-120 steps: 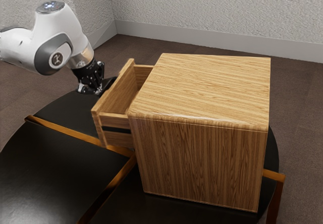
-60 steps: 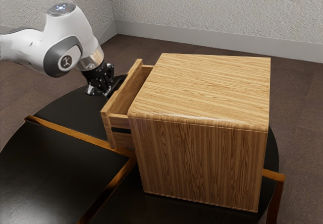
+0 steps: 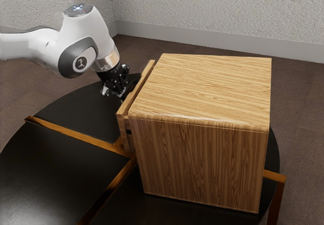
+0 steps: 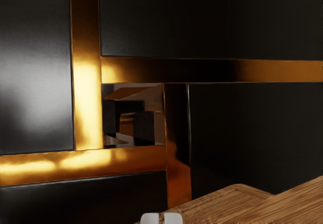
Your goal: Push the drawer handle with one arm to close the drawer
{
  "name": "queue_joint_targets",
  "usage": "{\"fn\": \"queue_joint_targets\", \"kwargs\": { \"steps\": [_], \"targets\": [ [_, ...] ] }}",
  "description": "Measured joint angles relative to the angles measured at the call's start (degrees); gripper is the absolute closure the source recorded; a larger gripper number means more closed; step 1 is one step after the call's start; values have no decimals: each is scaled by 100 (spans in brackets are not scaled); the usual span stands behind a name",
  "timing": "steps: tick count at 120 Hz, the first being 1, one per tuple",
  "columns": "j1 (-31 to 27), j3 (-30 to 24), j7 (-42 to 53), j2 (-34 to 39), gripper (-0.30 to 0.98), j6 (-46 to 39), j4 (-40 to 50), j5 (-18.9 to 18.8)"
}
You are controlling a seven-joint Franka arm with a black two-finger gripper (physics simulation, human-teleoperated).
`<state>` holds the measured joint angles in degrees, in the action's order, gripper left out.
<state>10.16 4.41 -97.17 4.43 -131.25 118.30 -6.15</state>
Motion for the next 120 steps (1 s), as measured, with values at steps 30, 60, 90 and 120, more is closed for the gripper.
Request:
{"fn": "queue_joint_targets", "kwargs": {
  "steps": [30,60,90,120],
  "targets": [
    [171,-5,-93,-32,79,4,-24,-6],
    [253,10,-175,-172,78,-5,-195,-22],
    [609,193,-312,-226,78,-23,-226,-35],
    [343,141,-434,187,79,-36,119,-14]
  ]
}}
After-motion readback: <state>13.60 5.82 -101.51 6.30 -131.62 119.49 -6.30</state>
